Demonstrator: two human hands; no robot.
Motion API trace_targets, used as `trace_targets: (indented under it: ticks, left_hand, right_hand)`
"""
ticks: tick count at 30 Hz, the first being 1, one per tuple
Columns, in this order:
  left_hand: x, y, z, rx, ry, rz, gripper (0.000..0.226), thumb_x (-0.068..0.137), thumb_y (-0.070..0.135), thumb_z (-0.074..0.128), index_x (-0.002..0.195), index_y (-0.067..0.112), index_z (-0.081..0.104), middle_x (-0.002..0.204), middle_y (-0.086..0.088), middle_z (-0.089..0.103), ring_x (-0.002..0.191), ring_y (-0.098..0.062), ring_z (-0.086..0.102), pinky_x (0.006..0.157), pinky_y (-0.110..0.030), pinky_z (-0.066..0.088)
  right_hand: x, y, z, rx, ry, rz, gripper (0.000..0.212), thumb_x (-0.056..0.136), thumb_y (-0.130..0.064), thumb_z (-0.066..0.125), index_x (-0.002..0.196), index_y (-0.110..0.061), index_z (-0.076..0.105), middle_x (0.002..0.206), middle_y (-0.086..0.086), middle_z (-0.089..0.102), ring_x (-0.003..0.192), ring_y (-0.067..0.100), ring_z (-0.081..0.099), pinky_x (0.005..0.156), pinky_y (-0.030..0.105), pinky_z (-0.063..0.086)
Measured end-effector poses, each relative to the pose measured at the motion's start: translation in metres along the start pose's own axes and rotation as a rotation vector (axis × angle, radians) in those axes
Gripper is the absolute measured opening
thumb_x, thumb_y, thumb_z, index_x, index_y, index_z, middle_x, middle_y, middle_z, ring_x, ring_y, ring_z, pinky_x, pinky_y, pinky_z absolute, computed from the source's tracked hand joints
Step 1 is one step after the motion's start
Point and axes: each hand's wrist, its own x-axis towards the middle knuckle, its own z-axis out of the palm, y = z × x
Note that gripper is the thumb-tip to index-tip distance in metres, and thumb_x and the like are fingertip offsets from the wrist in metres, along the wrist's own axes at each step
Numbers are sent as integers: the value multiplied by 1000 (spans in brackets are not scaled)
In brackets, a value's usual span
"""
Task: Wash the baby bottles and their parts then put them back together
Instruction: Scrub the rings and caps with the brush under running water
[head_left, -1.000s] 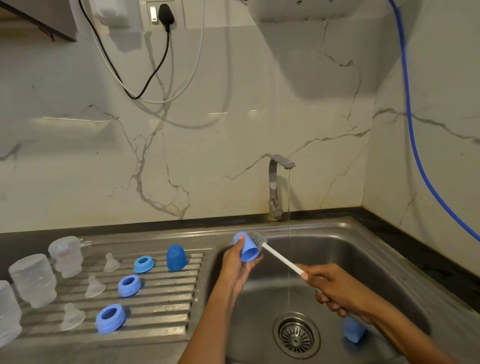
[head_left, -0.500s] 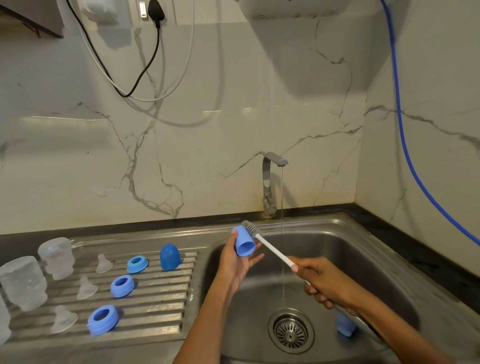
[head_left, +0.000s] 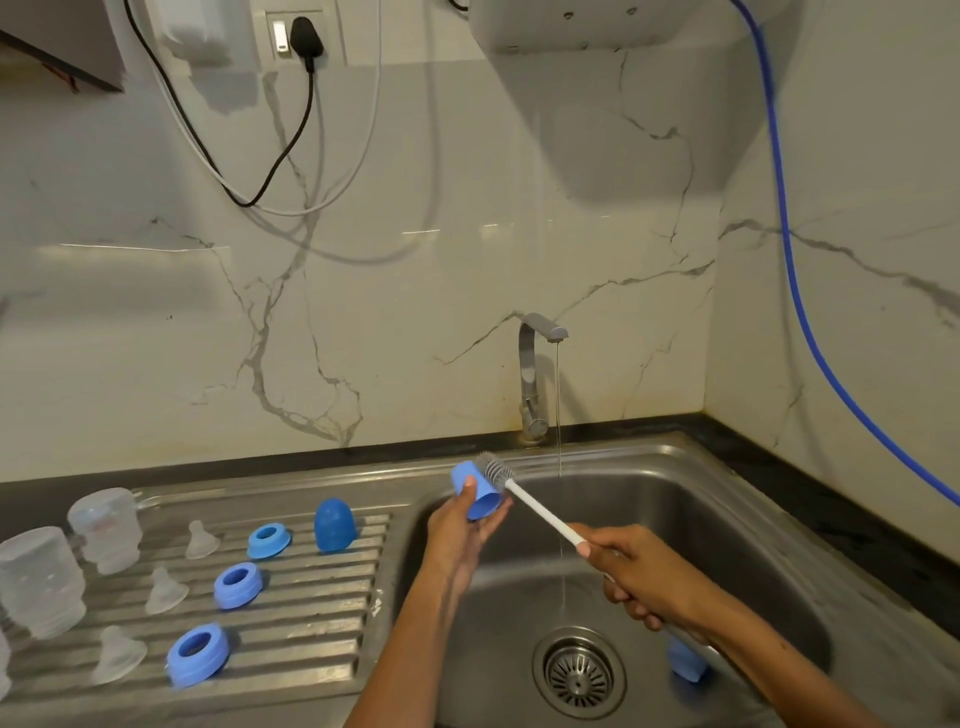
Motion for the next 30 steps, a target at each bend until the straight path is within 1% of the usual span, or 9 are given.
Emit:
trace_targets:
  ticks: [3,7,11,14,18,21,25,28,30]
  left_hand:
    - [-3,5,6,-143,-38,-36,39,96,18,50,127,-7,46,118,-28,58,104,-38,61,89,-49,48]
    - [-2,17,-2,-302,-17,-27,37,99,16,46,129,-5,43,110,-28,57,96,-36,59,78,-52,54]
    - [-9,11,10,-237,-103,-112,36,97,17,49,125,-5,45,121,-32,55,104,-41,60,94,-55,44]
    - [-10,13,13,-311,-113,-98,34,97,15,48,124,-5,46,117,-32,57,105,-41,59,87,-56,51]
    - [-7,23,-1,-427,-88,-63,32,98,14,47,125,-4,46,122,-29,56,114,-38,56,80,-55,52]
    - [-8,20,2,-315,-89,-67,31,99,14,45,123,-5,46,112,-28,58,103,-35,59,79,-54,53]
    - [-4,15,0,-33,-8,-66,28,99,19,44,123,2,45,102,-20,58,91,-29,58,85,-49,49]
    - [0,10,-8,269,97,-2,33,95,32,53,116,6,50,100,-15,56,92,-28,56,81,-44,49]
    - [1,7,-10,384,153,61,38,89,31,62,114,4,53,101,-15,59,94,-28,58,80,-40,52]
  right_hand:
    - [7,-7,6,40,23,-19,31,101,-34,44,126,-52,47,59,-2,42,43,4,35,41,19,32]
    - [-1,-7,-6,123,-96,27,26,98,-39,49,115,-59,51,54,-6,42,43,5,35,40,18,31]
    - [-2,-8,0,109,24,-16,27,99,-38,47,121,-53,48,58,-2,43,43,5,36,41,20,32]
    - [4,-13,10,132,47,-39,28,100,-37,45,124,-52,47,58,-2,42,43,5,36,41,19,32]
    - [-3,-10,0,168,-94,54,26,99,-39,47,118,-56,50,55,-5,40,43,4,34,39,16,31]
    - [-6,-4,-8,137,-88,75,24,99,-38,47,111,-59,50,54,-6,41,42,4,34,39,17,31]
    - [-4,-2,-8,50,-80,89,24,101,-36,45,113,-55,51,55,-5,42,42,4,34,40,17,31]
    - [-5,0,-5,14,-102,103,23,101,-36,45,118,-49,53,58,-3,42,41,3,34,40,17,31]
    - [-5,1,-2,12,-112,102,24,101,-36,44,118,-50,52,59,-2,41,42,4,34,40,17,31]
